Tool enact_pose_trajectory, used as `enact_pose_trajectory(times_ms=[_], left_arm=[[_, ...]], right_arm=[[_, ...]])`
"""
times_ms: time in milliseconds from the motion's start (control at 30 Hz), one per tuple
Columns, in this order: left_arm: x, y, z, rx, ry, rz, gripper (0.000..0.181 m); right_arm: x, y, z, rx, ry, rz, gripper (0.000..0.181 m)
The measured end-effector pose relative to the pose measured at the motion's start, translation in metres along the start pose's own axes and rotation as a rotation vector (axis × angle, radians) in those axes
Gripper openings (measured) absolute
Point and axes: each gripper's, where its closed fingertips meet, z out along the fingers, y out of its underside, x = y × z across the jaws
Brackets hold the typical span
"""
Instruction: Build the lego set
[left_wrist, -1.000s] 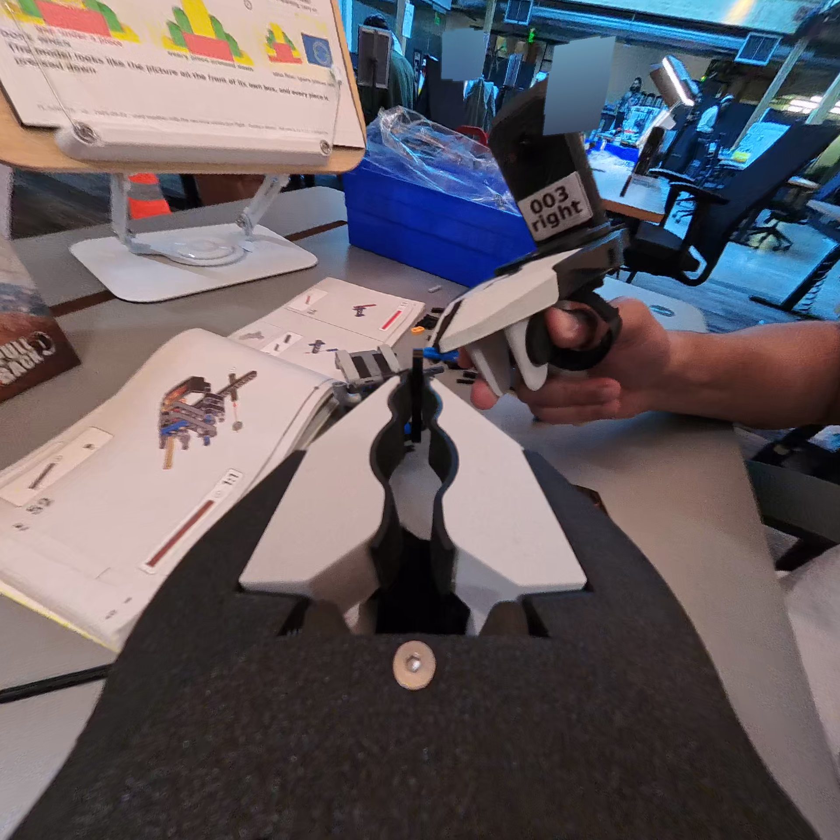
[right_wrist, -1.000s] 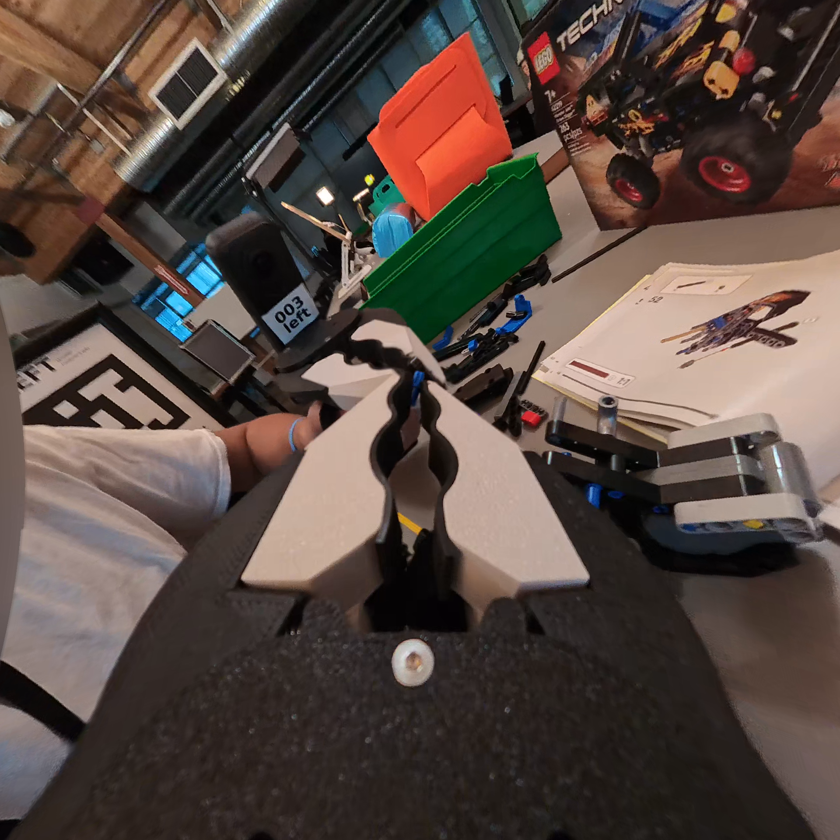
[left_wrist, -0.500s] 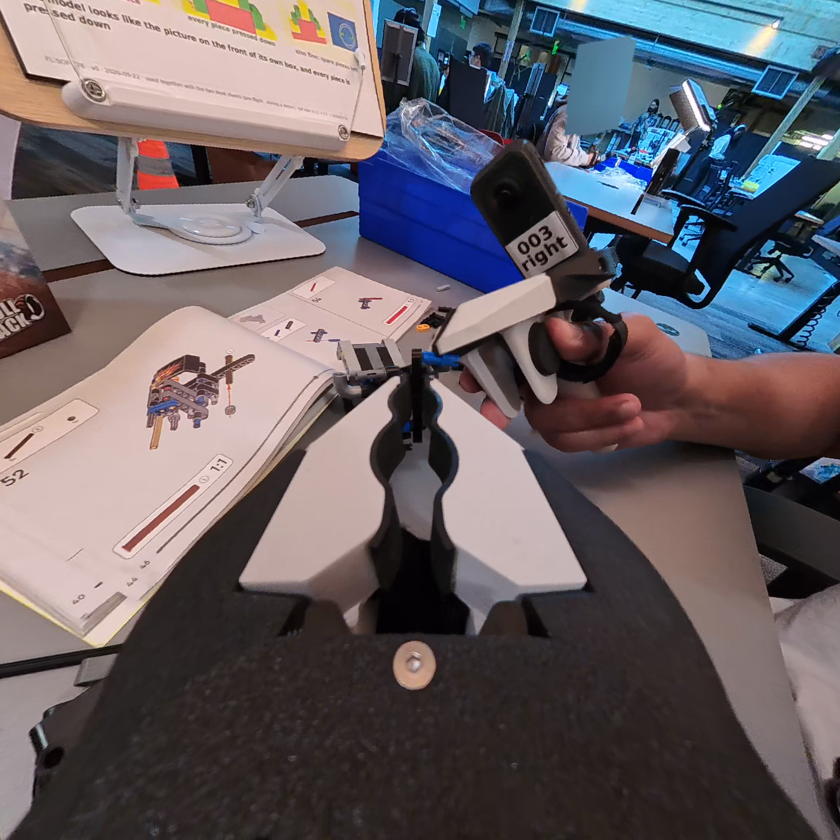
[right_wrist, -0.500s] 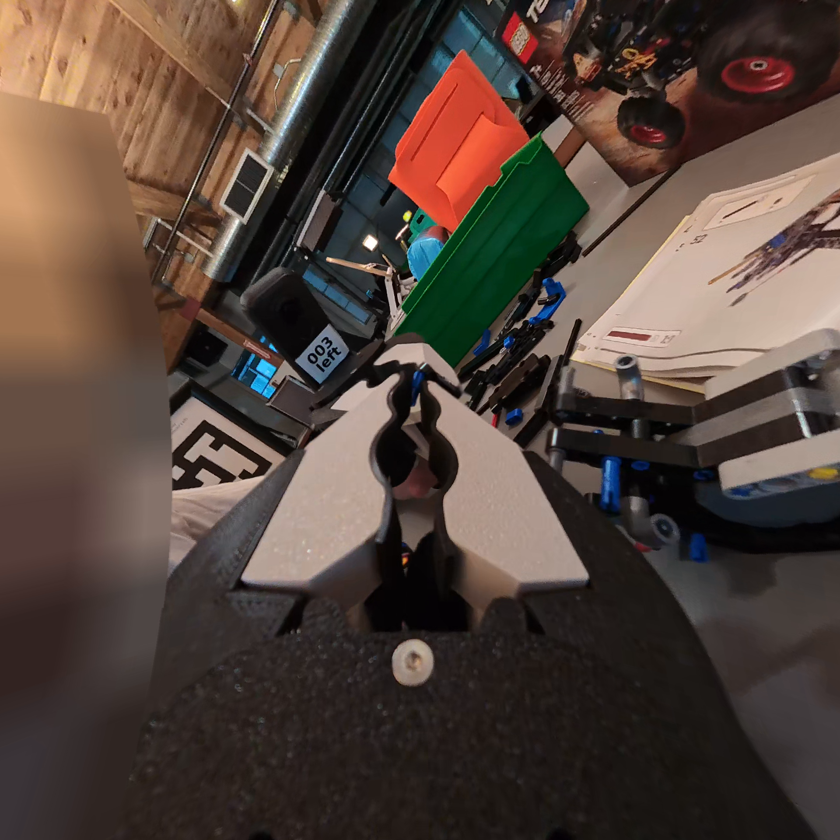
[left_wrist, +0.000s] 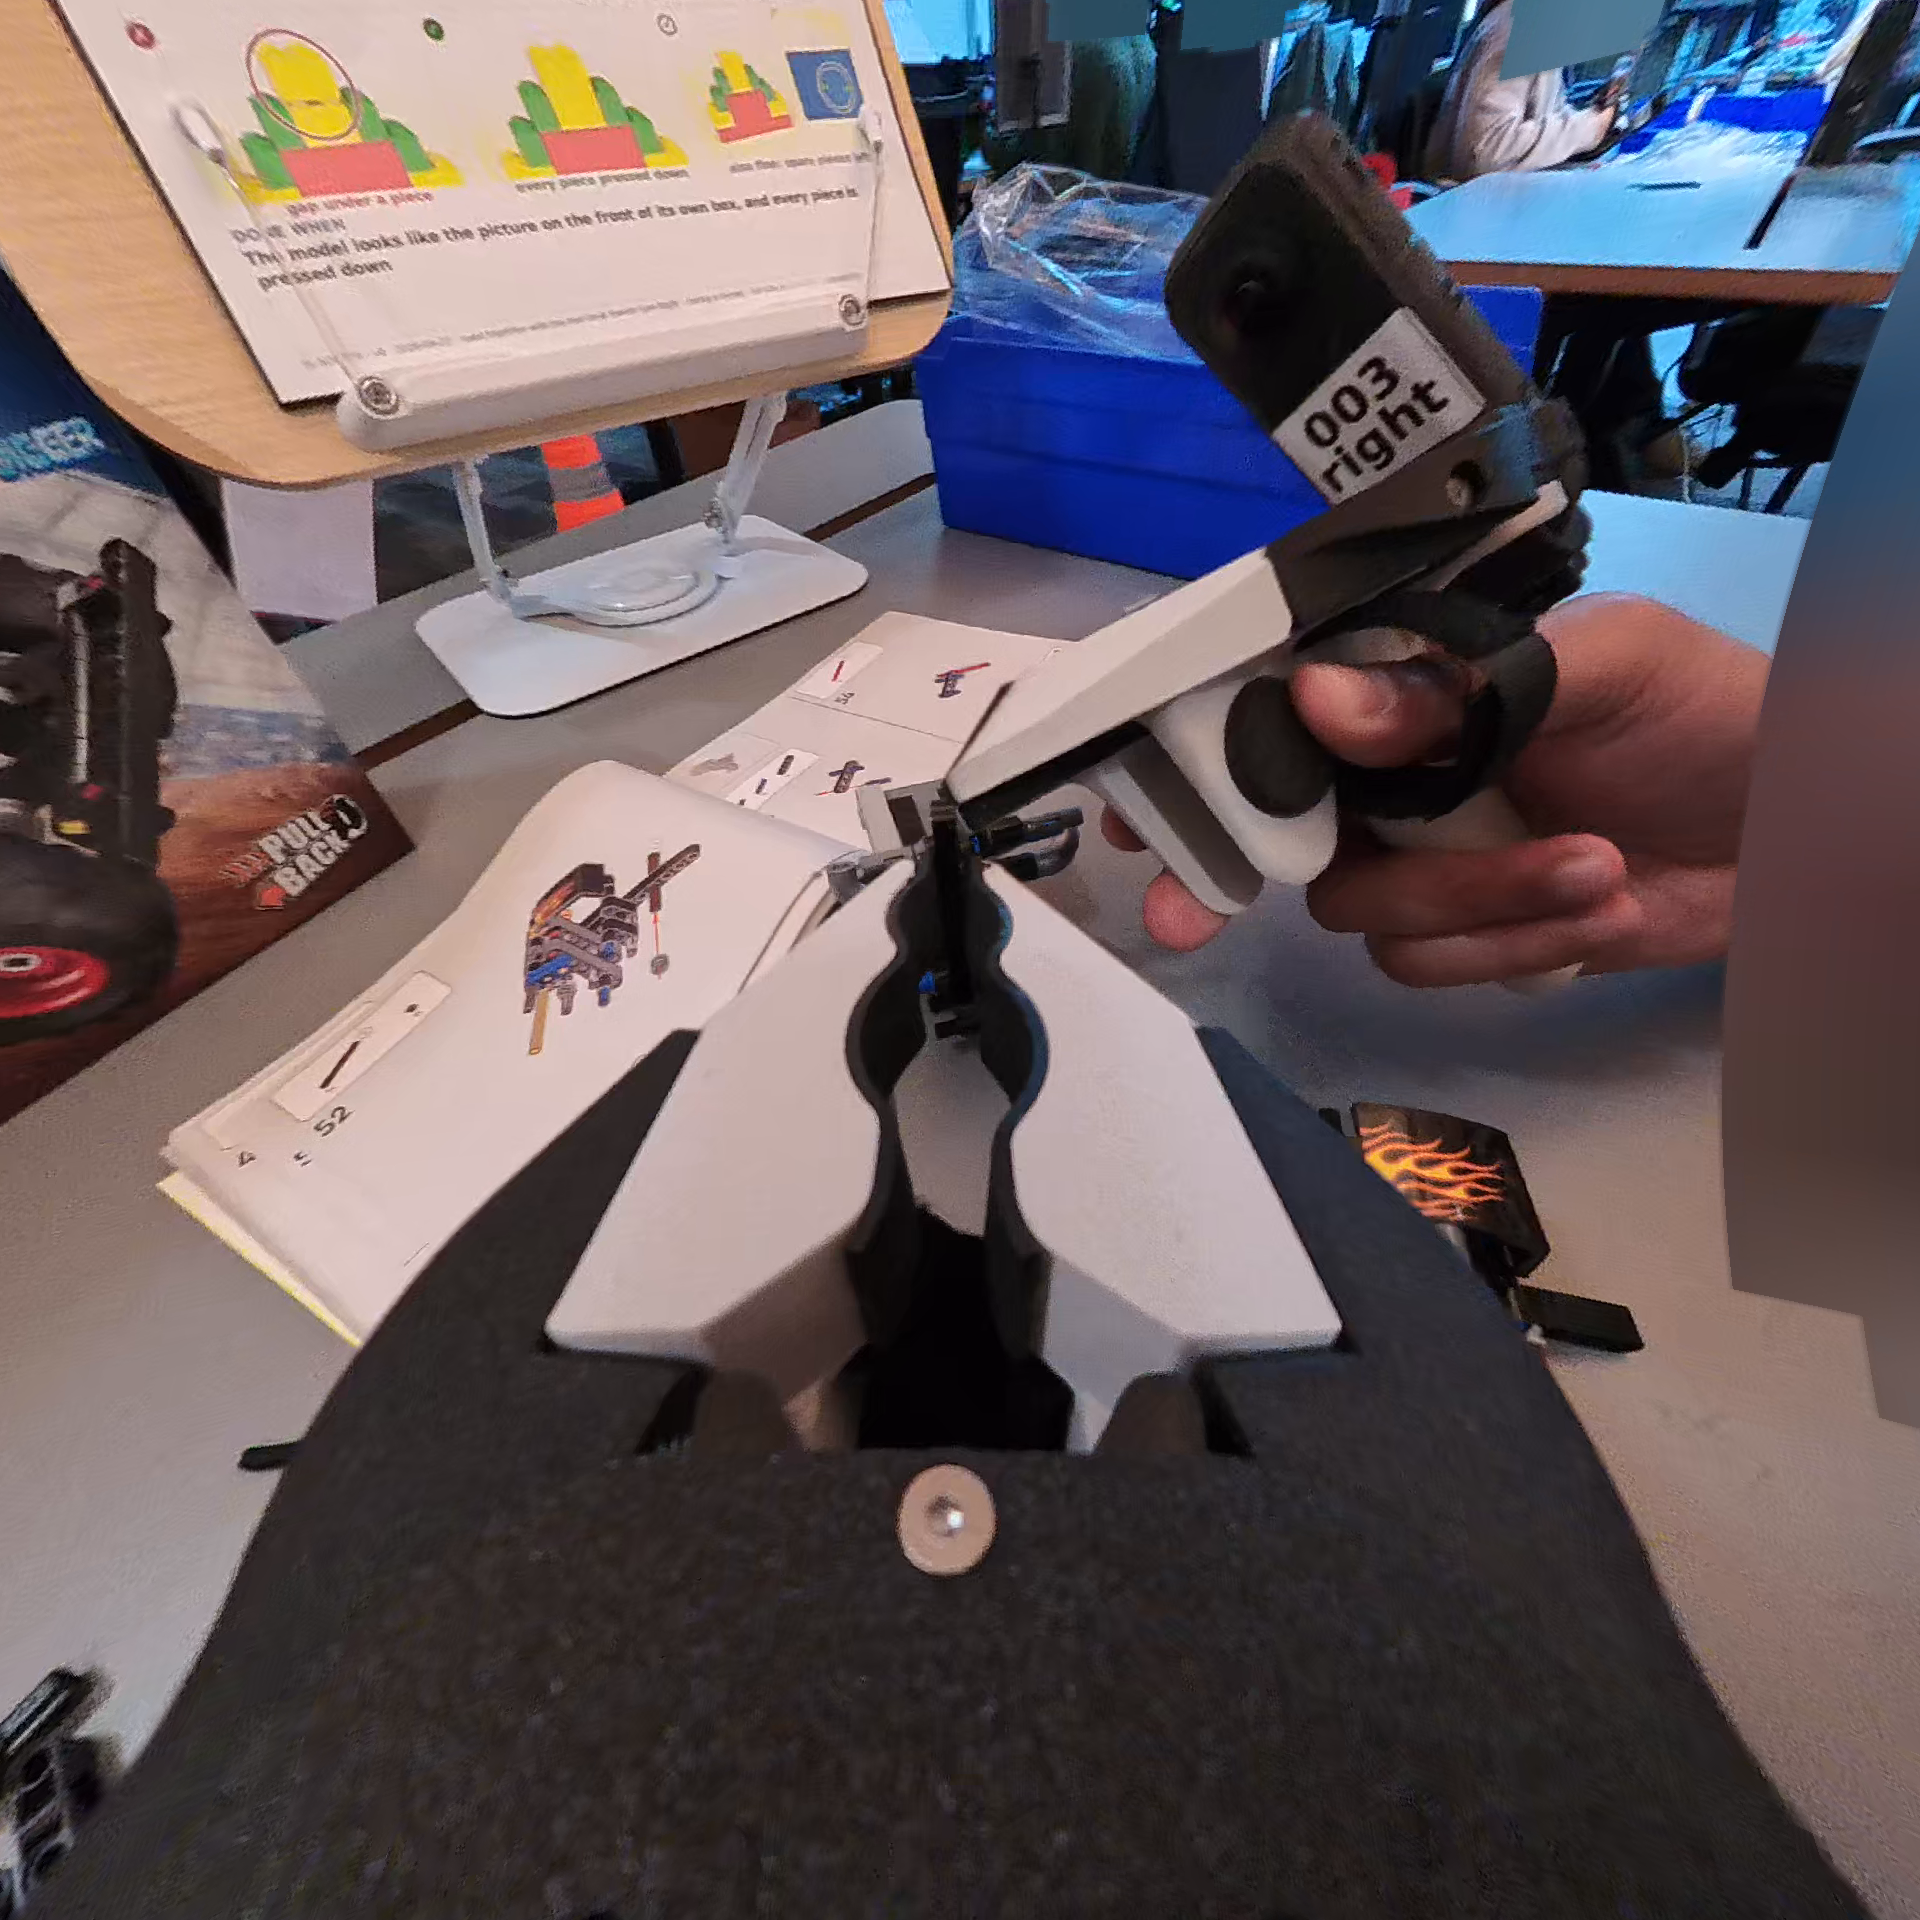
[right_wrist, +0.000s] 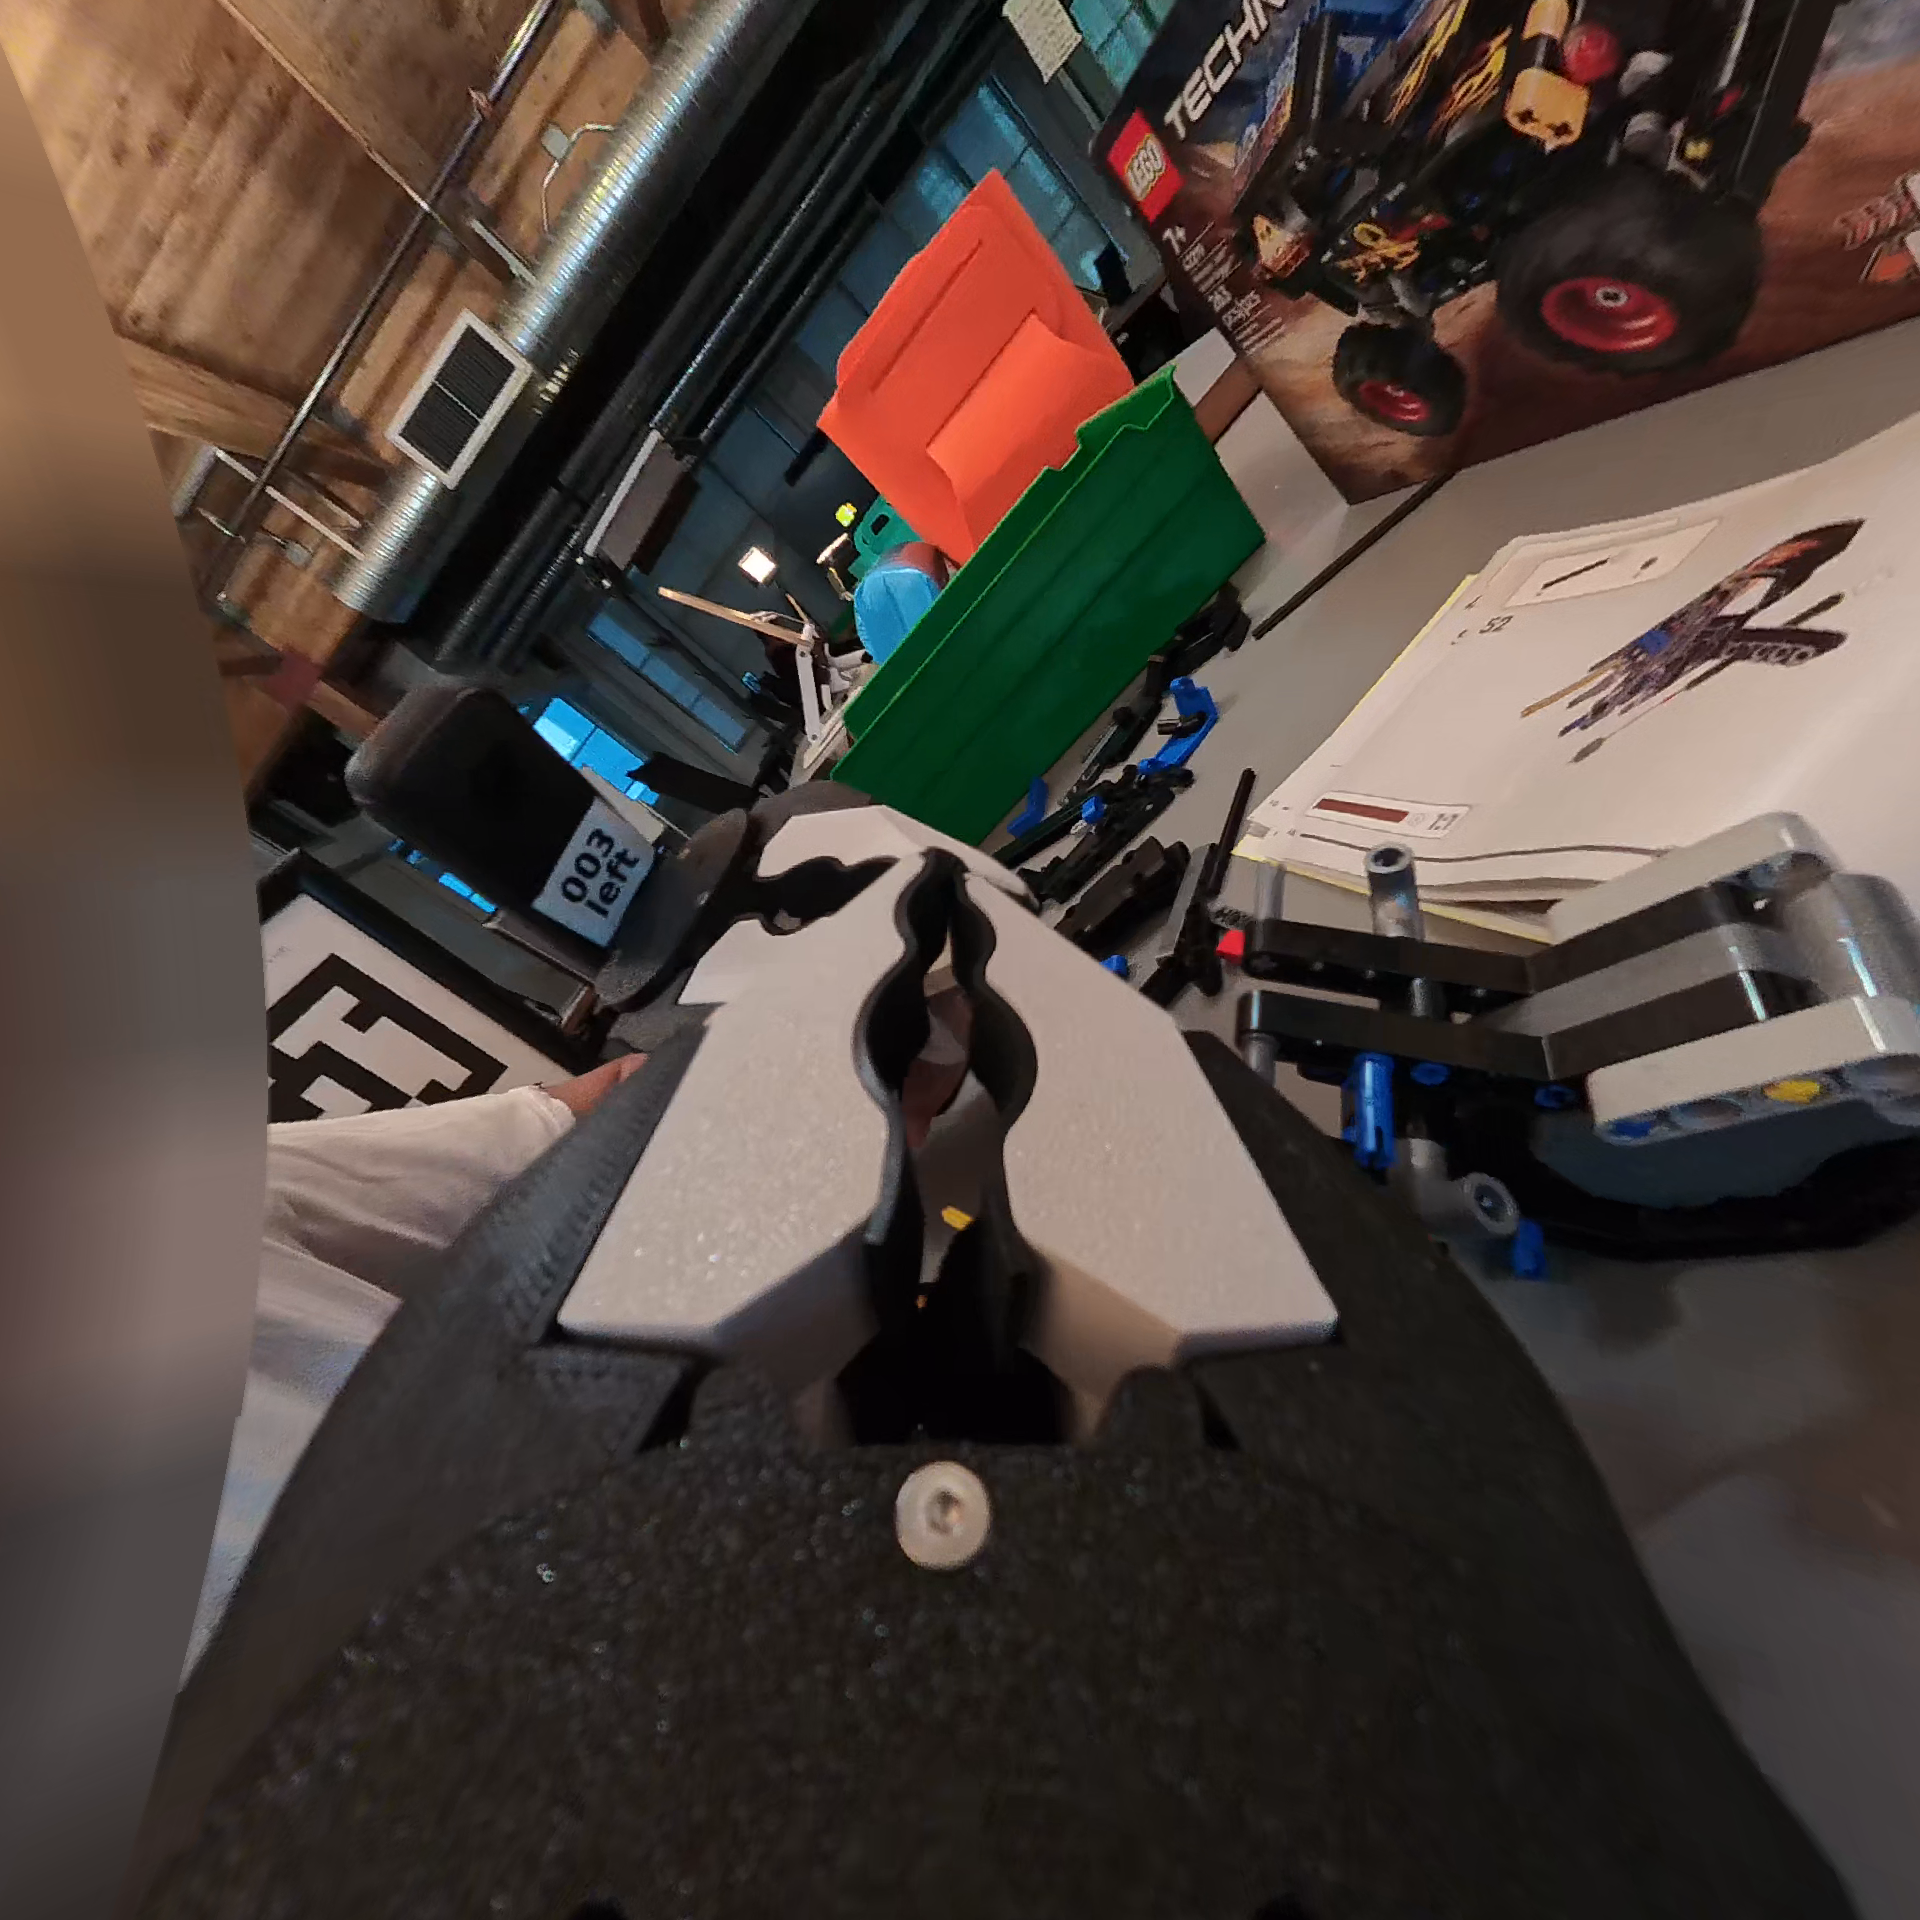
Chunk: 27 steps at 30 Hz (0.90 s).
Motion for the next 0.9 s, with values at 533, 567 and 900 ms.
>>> enact_pose_trajectory(times_ms=[533, 567, 900], left_arm=[[-0.044, -0.005, -0.013, 0.066, -0.068, 0.077, 0.001], [-0.045, -0.007, -0.015, 0.076, -0.070, 0.078, 0.001], [-0.049, -0.032, -0.035, 0.148, -0.176, 0.256, 0.002]], right_arm=[[-0.095, 0.073, -0.051, -0.201, 0.127, -0.738, 0.029], [-0.112, 0.094, -0.055, -0.226, 0.091, -0.738, 0.029], [-0.137, 0.370, -0.034, -0.629, -0.064, -0.635, 0.014]])
